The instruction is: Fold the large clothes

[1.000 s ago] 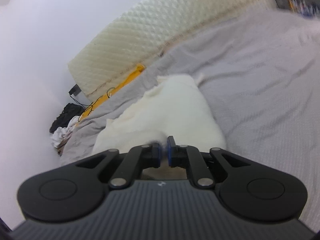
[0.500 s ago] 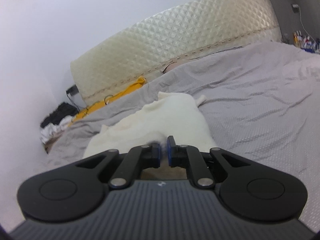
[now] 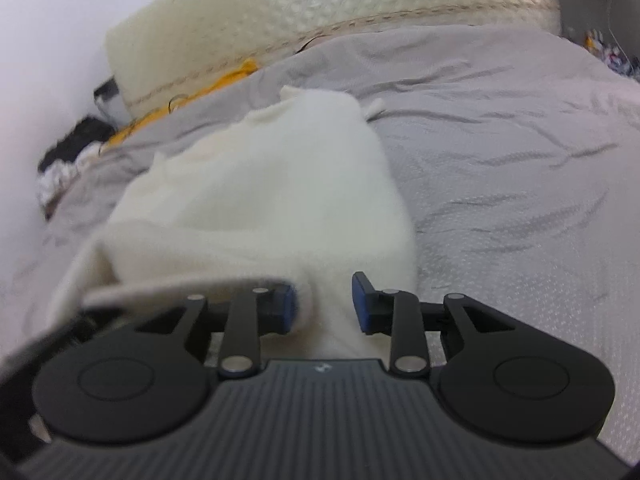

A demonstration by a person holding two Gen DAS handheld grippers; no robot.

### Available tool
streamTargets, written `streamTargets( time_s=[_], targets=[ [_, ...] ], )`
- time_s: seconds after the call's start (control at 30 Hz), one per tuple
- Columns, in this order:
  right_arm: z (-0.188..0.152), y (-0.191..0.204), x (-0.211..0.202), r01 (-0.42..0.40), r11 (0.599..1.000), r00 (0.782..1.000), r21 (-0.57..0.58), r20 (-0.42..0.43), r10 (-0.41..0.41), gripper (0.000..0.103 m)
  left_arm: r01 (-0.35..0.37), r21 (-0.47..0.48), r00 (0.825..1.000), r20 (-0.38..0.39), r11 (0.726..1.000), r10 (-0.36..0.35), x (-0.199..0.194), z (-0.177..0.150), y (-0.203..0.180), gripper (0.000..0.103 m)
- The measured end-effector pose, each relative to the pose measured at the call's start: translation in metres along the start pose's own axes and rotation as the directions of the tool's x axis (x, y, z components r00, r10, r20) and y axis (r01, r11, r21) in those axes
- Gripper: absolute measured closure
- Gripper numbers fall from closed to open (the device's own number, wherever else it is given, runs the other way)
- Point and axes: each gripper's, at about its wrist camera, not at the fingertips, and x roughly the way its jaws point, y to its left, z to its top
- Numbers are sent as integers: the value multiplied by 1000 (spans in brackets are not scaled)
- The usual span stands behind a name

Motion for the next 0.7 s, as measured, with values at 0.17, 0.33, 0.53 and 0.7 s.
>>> streamTargets(
  time_s=[0.17,0.33,0.53,0.7],
  targets=[
    [-2,-1,-8,-54,998,998,25,-9,55,90,29,-30,1000,8,999,-29,-8,11,8,96],
    [17,15,-57,-100,995,985,0,139,99,93,62,-45,994,97,997,-57,-41,43,20,96],
    [76,28,-125,-220,975,932,25,299,203,95,105,11,956,274,994,-104,-102,118,24,97],
    [149,61,-180,-232,969,887,-81,392,245,96,153,29,918,365,988,-153,-151,198,25,97]
  ],
)
